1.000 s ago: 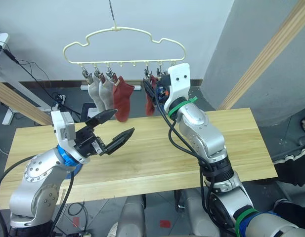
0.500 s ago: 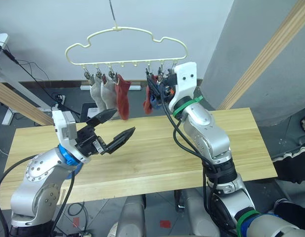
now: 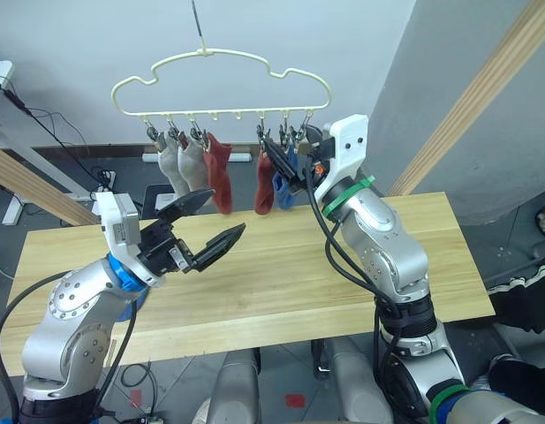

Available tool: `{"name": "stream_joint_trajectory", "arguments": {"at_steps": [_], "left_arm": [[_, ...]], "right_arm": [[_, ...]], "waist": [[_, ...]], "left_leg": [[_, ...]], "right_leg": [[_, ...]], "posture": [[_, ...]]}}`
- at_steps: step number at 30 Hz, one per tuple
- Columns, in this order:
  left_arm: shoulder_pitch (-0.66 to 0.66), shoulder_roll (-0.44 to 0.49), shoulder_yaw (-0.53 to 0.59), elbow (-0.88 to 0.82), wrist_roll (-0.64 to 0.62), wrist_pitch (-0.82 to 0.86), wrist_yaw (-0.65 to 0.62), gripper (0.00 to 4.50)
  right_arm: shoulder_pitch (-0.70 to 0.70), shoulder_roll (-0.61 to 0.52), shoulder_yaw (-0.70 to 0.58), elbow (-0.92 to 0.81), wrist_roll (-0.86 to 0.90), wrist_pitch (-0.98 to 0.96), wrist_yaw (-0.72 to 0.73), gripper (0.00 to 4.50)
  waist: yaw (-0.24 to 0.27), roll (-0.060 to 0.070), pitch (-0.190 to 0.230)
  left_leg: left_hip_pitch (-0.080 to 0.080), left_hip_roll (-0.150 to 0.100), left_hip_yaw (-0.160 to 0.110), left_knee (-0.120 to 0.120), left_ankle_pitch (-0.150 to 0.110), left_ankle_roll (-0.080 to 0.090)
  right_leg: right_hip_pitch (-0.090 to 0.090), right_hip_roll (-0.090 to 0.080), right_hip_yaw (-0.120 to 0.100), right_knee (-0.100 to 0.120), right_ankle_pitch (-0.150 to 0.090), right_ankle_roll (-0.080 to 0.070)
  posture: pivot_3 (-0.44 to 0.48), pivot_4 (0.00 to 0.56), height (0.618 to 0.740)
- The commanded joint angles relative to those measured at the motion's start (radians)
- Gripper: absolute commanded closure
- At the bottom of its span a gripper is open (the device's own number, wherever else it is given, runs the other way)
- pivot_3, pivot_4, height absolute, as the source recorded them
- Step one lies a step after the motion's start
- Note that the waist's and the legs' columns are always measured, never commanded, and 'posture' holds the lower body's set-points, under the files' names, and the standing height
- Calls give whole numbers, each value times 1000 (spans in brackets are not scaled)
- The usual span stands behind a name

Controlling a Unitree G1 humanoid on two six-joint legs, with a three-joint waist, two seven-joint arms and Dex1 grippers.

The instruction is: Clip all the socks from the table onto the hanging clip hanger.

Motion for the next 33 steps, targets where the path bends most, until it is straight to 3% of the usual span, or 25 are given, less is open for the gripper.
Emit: {"name": "stream_joint_trajectory", "arguments": {"at_steps": [1, 12, 33], "left_arm": [[3, 2, 4, -39, -8, -3, 3, 0], [11, -2, 3, -38, -2, -10, -1, 0], [16, -4, -3, -54, -11, 0, 15, 0]], "right_arm": [[-1, 18, 15, -44, 13, -1, 7, 531], [-42, 76, -11, 30, 14, -3, -27, 531], [-92, 81, -64, 114, -16, -15, -104, 531]], "waist": [[0, 0, 0], [0, 0, 0], [1, 0, 0]], "left_leg": [[0, 0, 0, 0, 0, 0], [0, 0, 0, 0, 0, 0], [0, 0, 0, 0, 0, 0]], "right_leg": [[0, 0, 0, 0, 0, 0], [0, 0, 0, 0, 0, 0], [0, 0, 0, 0, 0, 0]], "posture": [[68, 343, 740], [71, 344, 740], [67, 354, 740]]}}
